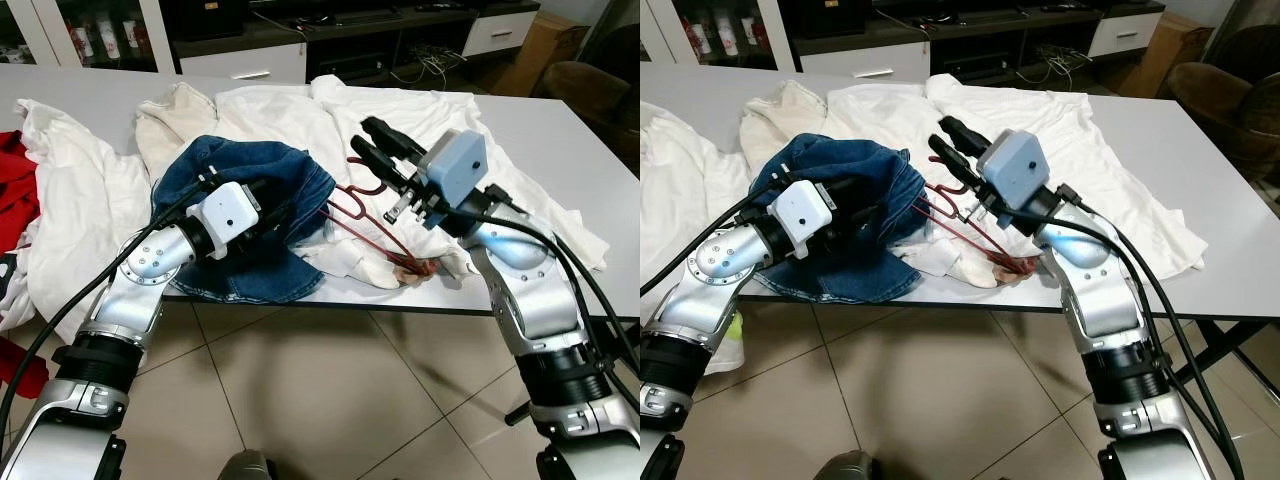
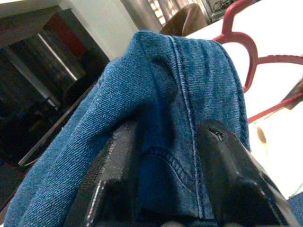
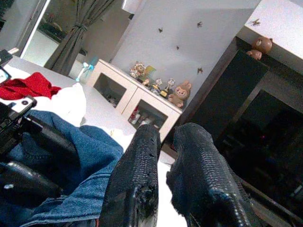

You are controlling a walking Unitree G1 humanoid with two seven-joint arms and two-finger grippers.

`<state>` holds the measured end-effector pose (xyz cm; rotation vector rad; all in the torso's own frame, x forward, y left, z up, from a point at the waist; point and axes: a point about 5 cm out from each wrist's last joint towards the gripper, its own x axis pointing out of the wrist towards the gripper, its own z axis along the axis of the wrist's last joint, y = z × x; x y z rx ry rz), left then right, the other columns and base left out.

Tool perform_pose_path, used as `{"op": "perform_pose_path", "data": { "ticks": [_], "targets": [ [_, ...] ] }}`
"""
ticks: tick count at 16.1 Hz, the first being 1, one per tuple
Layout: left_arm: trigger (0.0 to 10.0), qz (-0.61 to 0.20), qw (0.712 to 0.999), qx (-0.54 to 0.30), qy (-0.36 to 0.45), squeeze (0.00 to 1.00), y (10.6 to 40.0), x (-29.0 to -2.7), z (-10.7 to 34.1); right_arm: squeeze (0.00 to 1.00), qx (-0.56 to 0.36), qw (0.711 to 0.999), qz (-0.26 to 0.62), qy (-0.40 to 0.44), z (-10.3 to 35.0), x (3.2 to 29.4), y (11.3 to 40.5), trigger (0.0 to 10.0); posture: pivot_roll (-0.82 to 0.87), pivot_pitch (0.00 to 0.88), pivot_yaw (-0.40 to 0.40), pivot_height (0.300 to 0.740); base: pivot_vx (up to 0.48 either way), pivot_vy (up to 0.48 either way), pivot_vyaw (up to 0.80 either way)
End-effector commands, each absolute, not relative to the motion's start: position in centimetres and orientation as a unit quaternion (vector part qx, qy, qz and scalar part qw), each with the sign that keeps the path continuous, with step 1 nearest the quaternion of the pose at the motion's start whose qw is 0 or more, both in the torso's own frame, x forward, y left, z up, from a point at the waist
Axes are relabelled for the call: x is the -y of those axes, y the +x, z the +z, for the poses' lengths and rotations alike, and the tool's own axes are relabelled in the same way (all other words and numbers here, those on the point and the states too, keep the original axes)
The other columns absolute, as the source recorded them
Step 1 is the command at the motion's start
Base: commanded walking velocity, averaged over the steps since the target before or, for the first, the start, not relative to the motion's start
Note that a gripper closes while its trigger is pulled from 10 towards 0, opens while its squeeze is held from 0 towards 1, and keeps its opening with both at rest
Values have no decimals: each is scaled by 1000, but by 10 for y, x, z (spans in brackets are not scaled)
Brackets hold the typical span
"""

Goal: Hang hanger

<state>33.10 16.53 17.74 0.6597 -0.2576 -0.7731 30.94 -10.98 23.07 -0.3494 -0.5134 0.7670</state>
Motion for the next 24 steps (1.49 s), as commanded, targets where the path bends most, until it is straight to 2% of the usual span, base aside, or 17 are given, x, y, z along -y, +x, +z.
{"op": "perform_pose_path", "data": {
  "ticks": [1, 22, 23, 24],
  "targets": [
    [10000, -367, 865, 127, 319, 0, 334, -164, 181, 0, 240, 886, 360, -167, 228, 113, 308, 10000, 152, 0, -23, 740, 0, 0, 0],
    [10000, -367, 863, 129, 322, 0, 336, -163, 183, 0, 239, 893, 339, -172, 221, 113, 308, 10000, 147, 0, -16, 740, 0, 0, 0],
    [10000, -367, 863, 130, 322, 0, 336, -163, 183, 0, 241, 895, 332, -176, 221, 114, 309, 10000, 148, 0, -14, 740, 0, 0, 0],
    [10000, -367, 863, 129, 321, 0, 336, -162, 182, 0, 235, 913, 277, -188, 214, 115, 321, 10000, 149, 0, -19, 740, 0, 0, 0]
  ]
}}
